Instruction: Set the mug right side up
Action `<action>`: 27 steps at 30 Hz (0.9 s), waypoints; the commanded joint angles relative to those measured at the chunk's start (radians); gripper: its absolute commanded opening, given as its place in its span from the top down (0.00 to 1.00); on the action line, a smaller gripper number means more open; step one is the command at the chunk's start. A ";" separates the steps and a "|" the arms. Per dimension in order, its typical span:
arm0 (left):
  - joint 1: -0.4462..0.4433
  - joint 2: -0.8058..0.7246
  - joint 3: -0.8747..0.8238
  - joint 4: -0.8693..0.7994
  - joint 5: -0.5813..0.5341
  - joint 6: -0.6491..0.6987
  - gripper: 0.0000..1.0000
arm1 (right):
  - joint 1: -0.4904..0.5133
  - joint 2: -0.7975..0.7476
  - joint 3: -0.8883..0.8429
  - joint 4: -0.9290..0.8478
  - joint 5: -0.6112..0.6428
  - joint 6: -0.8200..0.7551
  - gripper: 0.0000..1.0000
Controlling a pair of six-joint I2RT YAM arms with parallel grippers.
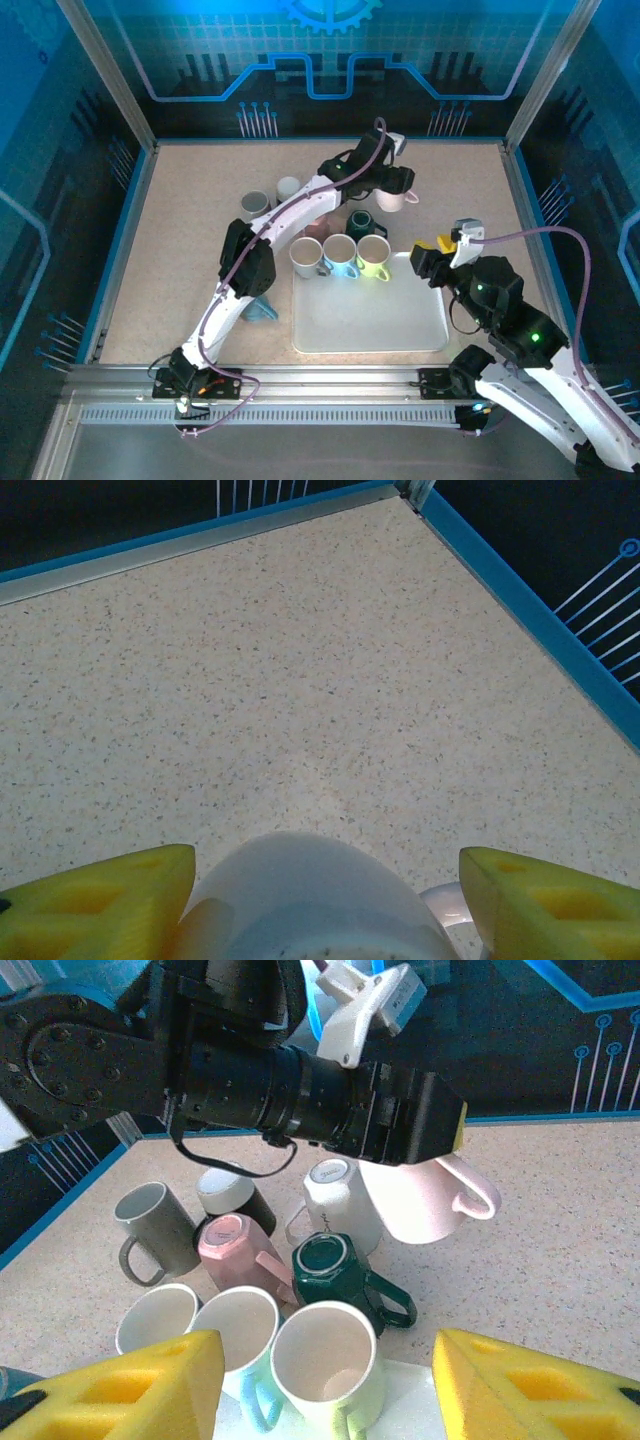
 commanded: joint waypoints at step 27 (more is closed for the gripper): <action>0.034 -1.103 -1.113 0.745 -0.050 0.052 0.59 | -0.355 0.632 0.210 0.844 -1.030 1.369 0.40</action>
